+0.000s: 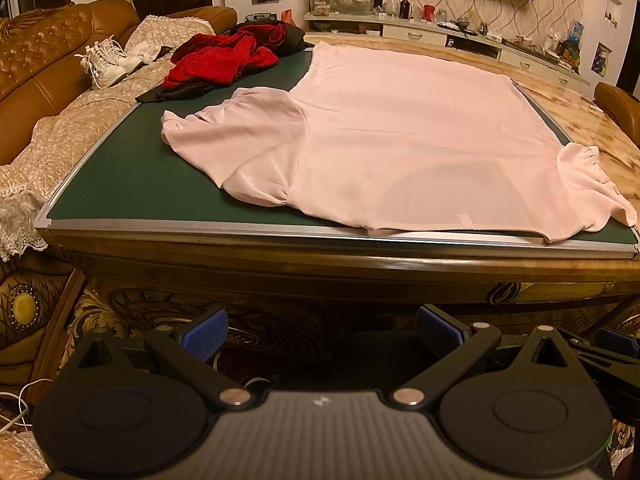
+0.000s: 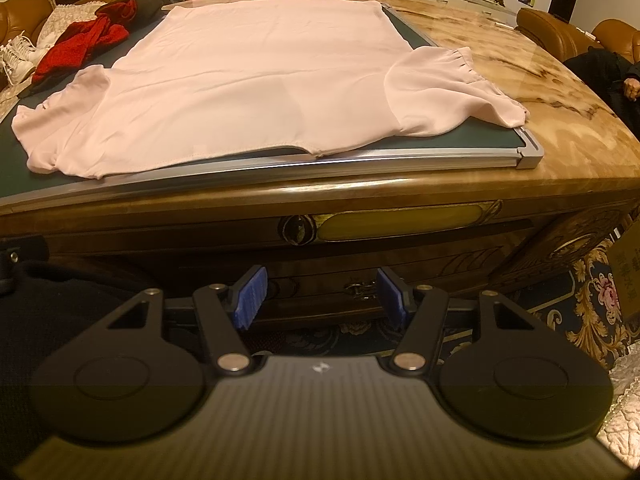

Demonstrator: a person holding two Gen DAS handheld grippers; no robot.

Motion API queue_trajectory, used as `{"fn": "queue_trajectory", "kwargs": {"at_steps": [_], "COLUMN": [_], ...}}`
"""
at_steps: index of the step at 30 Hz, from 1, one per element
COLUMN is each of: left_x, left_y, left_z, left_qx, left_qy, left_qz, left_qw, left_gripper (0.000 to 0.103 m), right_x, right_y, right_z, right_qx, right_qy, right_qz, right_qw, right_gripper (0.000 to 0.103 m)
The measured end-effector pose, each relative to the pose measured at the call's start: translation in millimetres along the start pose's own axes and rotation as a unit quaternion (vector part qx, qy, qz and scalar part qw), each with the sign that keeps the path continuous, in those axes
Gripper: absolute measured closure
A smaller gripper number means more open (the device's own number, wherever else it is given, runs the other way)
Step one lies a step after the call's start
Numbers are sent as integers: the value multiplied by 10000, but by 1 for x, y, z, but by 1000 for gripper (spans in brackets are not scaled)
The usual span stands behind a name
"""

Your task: Fold clothes

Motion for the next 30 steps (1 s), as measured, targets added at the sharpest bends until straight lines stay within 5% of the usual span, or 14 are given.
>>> {"fn": "queue_trajectory", "kwargs": {"at_steps": [12,30], "left_x": [2,-24], "left_y": [4,39], "left_z": [7,54], "left_qx": [-166,-443], "left_qy": [36,-234], "left_qz": [-14,-277], "left_qw": [9999,9984], "left_gripper": [0,0], "right_x": [-3,-39], "right_y": [4,23], "right_z": [5,65], "right_qx": [-73,-168], "right_qy": [-115,-889], "right_qz": [73,882], "right_qw": [9999,9920], "right_gripper": [35,35]}}
Point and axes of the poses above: each gripper's, at about its wrist camera, not at the fingertips, and y roughly the way its jaws point, x to its right, z to its top, the point moved 2 cm from there along y, roughly the way its jaws point, and after that the axes turned 3 degrees about -x, right-handed, at the moved point
